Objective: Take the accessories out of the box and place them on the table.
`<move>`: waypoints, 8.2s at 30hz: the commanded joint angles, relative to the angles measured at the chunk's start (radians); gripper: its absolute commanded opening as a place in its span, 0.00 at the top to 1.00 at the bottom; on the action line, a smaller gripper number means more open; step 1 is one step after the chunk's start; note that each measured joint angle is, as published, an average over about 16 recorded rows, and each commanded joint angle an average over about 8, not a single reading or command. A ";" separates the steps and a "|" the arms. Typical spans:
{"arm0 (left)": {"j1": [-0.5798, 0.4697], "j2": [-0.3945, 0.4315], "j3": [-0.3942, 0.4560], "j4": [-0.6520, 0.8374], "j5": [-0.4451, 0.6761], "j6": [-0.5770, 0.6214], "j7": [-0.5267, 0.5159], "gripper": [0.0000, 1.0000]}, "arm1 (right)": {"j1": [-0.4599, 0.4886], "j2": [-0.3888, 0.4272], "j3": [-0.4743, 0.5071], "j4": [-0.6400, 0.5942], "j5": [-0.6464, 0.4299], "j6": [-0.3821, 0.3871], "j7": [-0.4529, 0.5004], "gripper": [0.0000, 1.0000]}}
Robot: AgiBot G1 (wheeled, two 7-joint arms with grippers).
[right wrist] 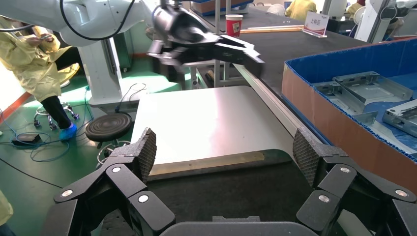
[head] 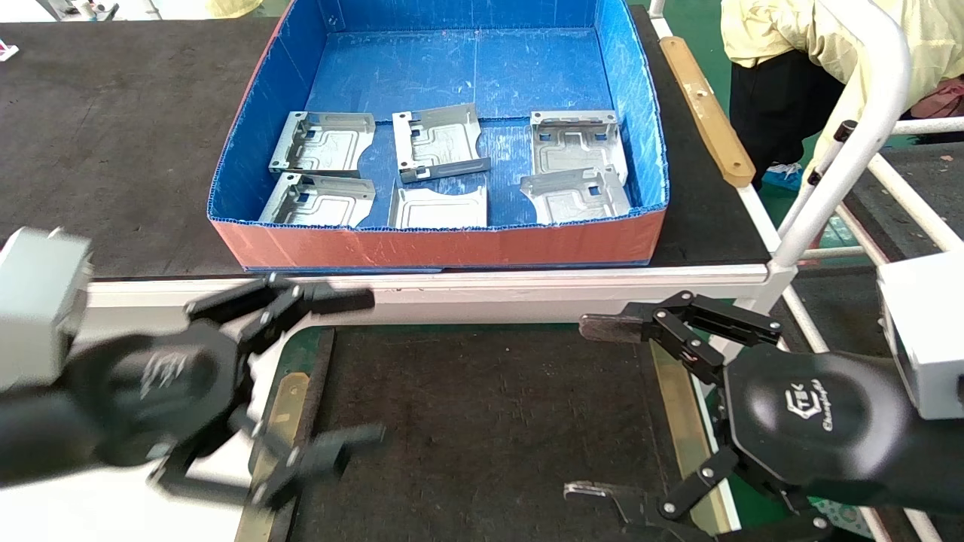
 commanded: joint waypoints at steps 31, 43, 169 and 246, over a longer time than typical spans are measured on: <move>-0.305 0.268 0.104 0.324 0.299 -0.345 0.025 0.00 | 0.000 0.000 -0.001 0.000 0.001 0.000 -0.001 0.00; -0.401 0.338 0.124 0.518 0.367 -0.411 0.096 0.00 | 0.000 0.001 -0.001 0.000 0.001 0.000 -0.001 0.00; -0.700 0.620 0.343 0.947 0.726 -0.709 -0.182 1.00 | 0.001 0.001 -0.003 0.000 0.002 0.002 -0.002 1.00; -0.106 0.209 0.130 0.314 0.267 0.066 0.645 1.00 | 0.001 0.002 -0.005 -0.001 0.004 0.002 -0.003 0.00</move>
